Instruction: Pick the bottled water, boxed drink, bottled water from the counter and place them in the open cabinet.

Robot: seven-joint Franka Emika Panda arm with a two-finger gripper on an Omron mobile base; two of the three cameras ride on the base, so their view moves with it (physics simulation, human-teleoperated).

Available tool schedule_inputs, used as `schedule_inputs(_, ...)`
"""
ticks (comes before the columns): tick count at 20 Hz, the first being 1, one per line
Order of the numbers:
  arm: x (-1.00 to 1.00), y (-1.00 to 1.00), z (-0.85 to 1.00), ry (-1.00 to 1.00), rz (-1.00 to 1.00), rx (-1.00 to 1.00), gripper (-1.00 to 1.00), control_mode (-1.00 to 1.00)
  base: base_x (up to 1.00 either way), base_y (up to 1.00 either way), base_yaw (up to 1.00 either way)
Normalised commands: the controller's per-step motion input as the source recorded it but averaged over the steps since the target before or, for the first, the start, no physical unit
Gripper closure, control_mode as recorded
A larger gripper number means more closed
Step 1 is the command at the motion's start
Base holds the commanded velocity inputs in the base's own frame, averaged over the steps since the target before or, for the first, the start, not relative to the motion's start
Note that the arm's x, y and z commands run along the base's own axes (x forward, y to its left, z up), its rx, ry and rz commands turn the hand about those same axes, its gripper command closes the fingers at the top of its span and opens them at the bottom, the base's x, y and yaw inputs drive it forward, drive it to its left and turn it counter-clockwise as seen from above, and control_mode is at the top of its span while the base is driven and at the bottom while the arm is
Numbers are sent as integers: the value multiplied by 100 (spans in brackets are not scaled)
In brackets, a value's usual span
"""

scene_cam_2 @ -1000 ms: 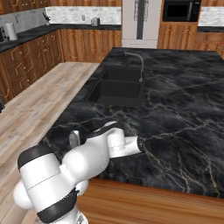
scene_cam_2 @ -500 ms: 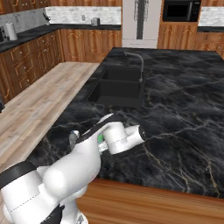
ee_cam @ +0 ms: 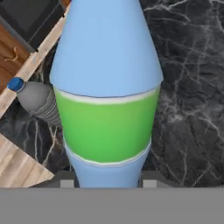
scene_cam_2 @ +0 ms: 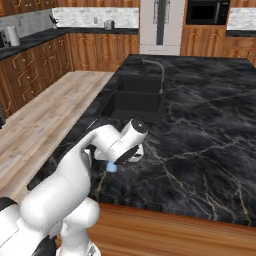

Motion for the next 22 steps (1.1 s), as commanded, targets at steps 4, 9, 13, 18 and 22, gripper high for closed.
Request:
schedule_inputs(4, 0, 9, 57, 15, -39, -7, 100, -100, 0, 0, 0)
schedule_inputs(9, -9, 14, 70, 4, -35, 0, 100, -100, 0, 0, 0)
schedule_inputs(13, -47, 27, 69, -4, -23, -2, 100, -100, 0, 0, 0)
schedule_inputs(18, -67, 17, 74, -14, -7, -5, 100, -100, 0, 0, 0)
schedule_inputs(22, -58, 7, 56, -17, 0, -11, 100, -100, 0, 0, 0)
